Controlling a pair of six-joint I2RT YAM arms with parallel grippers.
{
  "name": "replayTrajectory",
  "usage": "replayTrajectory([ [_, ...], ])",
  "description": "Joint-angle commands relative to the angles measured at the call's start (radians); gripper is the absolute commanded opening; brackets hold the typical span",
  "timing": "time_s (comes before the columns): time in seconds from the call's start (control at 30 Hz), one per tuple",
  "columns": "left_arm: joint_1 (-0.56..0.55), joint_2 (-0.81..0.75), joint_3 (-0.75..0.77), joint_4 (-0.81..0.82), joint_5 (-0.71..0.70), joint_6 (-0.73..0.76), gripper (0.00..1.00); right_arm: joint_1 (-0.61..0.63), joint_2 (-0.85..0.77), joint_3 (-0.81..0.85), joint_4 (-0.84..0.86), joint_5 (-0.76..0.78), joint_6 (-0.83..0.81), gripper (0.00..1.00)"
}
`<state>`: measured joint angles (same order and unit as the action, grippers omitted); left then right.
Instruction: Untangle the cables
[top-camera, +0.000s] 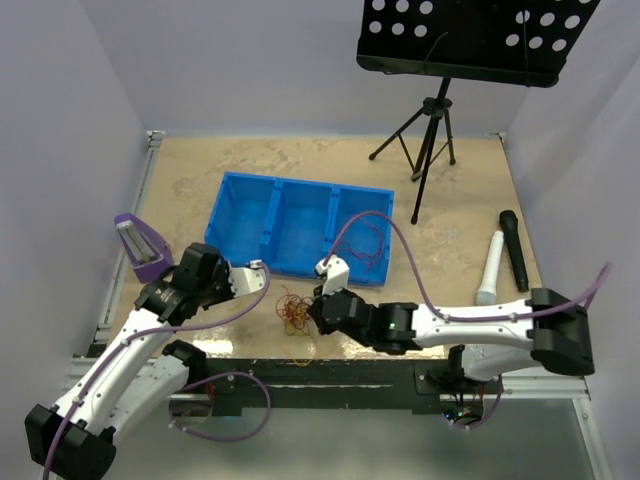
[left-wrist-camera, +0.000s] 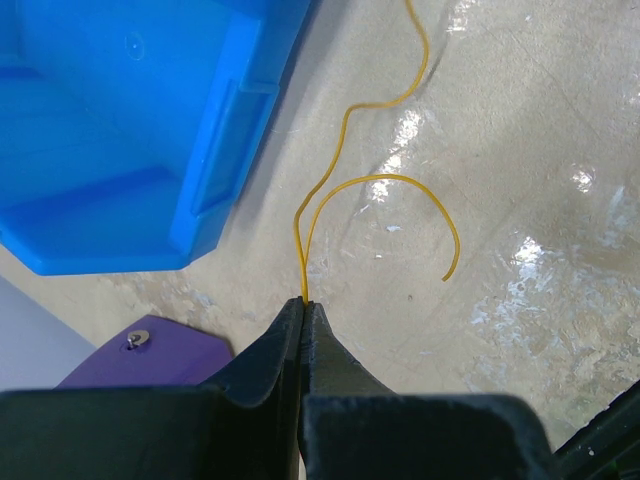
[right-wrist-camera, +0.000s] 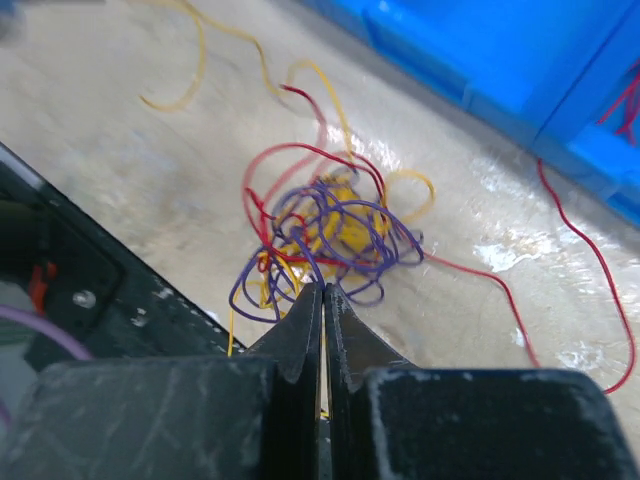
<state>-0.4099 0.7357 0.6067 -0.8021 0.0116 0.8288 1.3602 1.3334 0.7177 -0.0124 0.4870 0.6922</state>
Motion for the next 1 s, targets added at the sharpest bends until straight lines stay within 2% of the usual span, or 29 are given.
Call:
replayTrajectory([
  [0.0, 0.003, 0.002, 0.021, 0.009, 0.004, -0.011, 0.0, 0.004, -0.176, 0.02, -0.108, 0.093, 0.058, 0.0],
  [0.07, 0.003, -0.001, 0.03, 0.009, -0.005, -0.016, 0.0, 0.005, -0.256, 0.041, -0.165, 0.131, 0.081, 0.0],
  [0.37, 0.003, -0.051, 0.067, -0.026, -0.079, -0.011, 0.0, 0.005, -0.568, 0.279, -0.587, 0.523, 0.283, 0.0],
  [0.63, 0.003, -0.12, 0.03, -0.147, -0.102, 0.079, 0.0, 0.004, -0.681, 0.593, -1.042, 0.852, 0.527, 0.0],
  [0.97, 0.003, -0.226, -0.065, -0.232, -0.171, 0.161, 0.0, 0.004, -0.718, 0.782, -1.052, 1.015, 0.362, 0.0],
])
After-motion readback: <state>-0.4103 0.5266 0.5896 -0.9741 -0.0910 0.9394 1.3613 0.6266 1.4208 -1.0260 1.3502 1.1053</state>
